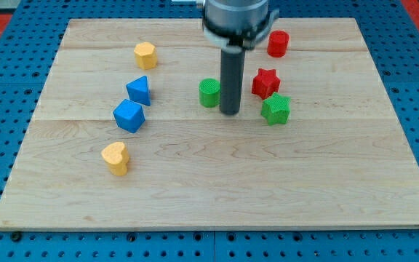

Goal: Push the green star to the right of the blue cube

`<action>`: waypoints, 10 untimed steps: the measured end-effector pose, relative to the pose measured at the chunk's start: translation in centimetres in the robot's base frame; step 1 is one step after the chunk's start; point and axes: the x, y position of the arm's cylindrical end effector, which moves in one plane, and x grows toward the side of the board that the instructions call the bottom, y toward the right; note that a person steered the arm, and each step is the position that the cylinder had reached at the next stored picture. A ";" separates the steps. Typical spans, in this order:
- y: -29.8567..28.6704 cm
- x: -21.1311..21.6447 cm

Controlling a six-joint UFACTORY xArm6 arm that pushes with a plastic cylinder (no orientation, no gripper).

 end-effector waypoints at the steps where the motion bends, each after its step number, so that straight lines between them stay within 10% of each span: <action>1: -0.1 -2.8; 5: 14.7 -1.8; 9: -0.5 -3.1; 10: -3.5 2.3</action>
